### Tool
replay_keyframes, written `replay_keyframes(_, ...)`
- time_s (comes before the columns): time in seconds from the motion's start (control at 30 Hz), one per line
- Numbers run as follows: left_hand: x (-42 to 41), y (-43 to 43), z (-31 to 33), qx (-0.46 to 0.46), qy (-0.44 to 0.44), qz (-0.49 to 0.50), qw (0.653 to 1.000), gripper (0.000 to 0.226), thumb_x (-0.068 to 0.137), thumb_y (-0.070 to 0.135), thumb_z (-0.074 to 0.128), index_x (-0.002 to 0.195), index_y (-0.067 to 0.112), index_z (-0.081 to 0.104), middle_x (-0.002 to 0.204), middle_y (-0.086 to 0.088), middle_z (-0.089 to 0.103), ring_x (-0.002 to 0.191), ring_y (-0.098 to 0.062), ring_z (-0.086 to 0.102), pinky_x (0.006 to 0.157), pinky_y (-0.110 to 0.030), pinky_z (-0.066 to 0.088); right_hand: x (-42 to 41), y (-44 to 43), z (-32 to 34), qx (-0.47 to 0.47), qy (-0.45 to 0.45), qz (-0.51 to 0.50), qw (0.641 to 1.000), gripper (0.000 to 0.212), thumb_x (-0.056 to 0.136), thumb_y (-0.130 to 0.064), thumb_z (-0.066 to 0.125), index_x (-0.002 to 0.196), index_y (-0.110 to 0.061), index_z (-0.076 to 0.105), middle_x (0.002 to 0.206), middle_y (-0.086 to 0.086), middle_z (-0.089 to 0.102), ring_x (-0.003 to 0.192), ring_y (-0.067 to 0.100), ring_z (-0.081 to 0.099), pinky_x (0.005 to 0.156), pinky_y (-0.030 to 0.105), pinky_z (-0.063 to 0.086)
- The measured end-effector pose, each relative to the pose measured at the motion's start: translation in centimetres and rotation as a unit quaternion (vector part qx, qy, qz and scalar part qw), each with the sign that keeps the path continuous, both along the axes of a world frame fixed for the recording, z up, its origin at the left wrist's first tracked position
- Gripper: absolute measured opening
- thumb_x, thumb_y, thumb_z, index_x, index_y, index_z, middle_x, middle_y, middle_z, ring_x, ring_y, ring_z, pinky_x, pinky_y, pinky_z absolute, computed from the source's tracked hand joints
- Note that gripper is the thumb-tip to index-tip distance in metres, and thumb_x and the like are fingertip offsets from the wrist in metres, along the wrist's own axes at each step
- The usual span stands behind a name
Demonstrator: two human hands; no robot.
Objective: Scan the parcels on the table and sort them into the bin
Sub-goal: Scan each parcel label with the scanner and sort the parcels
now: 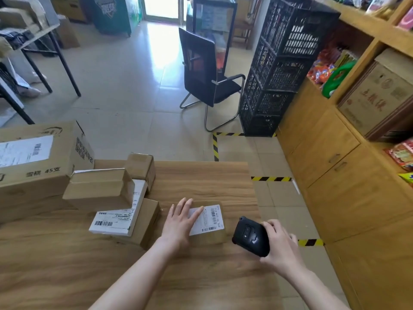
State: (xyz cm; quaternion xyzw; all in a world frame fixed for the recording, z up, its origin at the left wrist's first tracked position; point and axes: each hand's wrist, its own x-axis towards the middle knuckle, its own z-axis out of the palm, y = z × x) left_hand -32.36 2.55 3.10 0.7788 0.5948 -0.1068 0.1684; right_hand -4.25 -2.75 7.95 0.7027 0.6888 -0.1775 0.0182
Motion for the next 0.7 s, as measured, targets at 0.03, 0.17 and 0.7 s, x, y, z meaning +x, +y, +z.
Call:
replay_keyframes(0.03, -0.1, 0.3, 0.3, 0.006, 0.013, -0.013, 1.000, 0.113, 0.078, 0.024, 0.075, 0.151, 0.038, -0.009, 0.159, -0.006, -0.018, 0.145, -0.027, -0.026, 0.118, -0.045, -0.012, 0.1, 0.3, 0.3, 0.005, -0.014, 0.014, 1.000, 0.079, 0.071, -0.036, 0.074, 0.139, -0.027, 0.036, 0.135, -0.008, 0.035, 0.125, 0.014, 0.043, 0.098, 0.035, 0.033)
replay_keyframes(0.17, -0.2, 0.8, 1.0, 0.012, 0.031, -0.038, 0.999, 0.112, 0.079, 0.024, 0.075, 0.152, 0.036, -0.009, 0.159, -0.005, -0.019, 0.145, -0.028, -0.025, 0.112, -0.040, -0.017, 0.1, 0.8, 1.0, 0.014, -0.038, 0.037, 0.998, 0.080, 0.072, -0.038, 0.076, 0.140, -0.027, 0.036, 0.136, -0.008, 0.034, 0.127, 0.013, 0.041, 0.102, 0.035, 0.032)
replay_keyframes(0.7, 0.7, 0.4, -1.0, 0.031, -0.020, -0.073, 0.997, 0.107, 0.080, 0.026, 0.072, 0.152, 0.039, -0.006, 0.160, -0.007, -0.016, 0.146, -0.030, -0.020, 0.120, -0.041, 0.003, 1.5, -3.7, 0.0, -0.003, -0.061, -0.054, 0.997, 0.084, 0.071, -0.034, 0.077, 0.142, -0.026, 0.032, 0.138, -0.009, 0.031, 0.127, 0.013, 0.041, 0.105, 0.039, 0.032)
